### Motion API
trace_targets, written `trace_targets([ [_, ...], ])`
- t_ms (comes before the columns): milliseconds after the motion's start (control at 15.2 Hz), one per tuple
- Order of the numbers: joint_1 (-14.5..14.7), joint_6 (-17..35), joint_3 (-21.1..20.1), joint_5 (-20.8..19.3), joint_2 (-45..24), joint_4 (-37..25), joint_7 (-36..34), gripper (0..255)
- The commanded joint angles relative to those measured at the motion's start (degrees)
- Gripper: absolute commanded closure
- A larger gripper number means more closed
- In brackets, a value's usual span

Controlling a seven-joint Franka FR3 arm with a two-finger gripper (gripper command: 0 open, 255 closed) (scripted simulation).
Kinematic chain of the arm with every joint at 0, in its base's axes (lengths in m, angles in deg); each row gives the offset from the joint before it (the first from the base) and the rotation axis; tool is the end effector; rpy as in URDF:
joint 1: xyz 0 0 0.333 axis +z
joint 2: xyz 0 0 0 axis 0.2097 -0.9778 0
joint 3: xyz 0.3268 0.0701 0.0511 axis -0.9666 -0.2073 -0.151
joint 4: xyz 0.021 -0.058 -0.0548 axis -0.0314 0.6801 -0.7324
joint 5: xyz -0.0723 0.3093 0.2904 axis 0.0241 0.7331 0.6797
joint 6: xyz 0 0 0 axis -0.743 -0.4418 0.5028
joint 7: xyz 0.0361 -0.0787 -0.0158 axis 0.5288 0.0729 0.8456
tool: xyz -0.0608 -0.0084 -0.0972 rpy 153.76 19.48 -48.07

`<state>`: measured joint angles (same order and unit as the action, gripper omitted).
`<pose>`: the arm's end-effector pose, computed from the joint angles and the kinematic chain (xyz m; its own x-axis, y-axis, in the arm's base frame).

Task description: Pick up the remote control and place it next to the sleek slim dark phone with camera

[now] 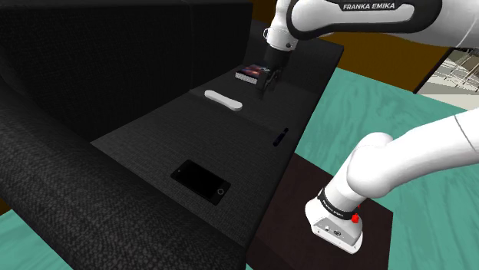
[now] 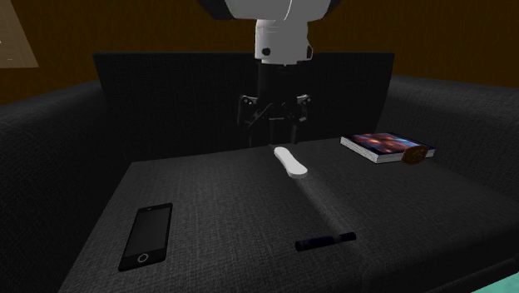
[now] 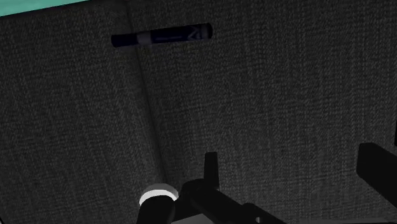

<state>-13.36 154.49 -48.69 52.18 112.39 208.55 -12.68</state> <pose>0.4156 0.0016 0.5322 0.9957 0.0915 0.0163 0.0920 -0.9953 -0.0308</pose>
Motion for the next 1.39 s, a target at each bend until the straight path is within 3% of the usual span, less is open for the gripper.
trace_targets([
  [0, -0.44, 2.56, 0.64, -0.63, -4.28, -1.7, 1.05, 0],
  [660, -2.01, 12.11, 2.96, -2.32, -25.56, -13.2, 5.09, 0],
  [1320, -3.7, 15.03, 4.32, -2.51, -47.66, -32.29, 8.58, 0],
])
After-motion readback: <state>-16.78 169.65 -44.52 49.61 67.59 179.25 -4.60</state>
